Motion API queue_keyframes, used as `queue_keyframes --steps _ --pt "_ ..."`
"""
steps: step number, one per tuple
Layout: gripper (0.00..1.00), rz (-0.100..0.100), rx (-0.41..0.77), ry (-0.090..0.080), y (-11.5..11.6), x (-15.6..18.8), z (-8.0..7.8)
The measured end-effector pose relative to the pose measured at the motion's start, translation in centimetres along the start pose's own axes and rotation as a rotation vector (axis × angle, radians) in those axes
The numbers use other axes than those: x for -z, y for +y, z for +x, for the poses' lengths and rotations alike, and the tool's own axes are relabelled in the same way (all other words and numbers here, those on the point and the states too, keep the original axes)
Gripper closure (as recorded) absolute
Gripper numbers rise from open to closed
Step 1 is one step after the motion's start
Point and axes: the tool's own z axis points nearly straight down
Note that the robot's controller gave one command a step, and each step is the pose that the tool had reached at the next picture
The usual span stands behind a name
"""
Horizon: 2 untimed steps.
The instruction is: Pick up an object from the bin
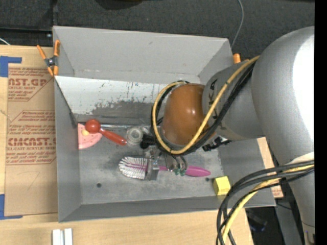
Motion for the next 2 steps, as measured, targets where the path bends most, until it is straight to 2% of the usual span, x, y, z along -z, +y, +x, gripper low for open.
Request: queue_keyframes --steps 2 --pt "1.00 0.000 0.000 0.001 0.02 0.38 0.04"
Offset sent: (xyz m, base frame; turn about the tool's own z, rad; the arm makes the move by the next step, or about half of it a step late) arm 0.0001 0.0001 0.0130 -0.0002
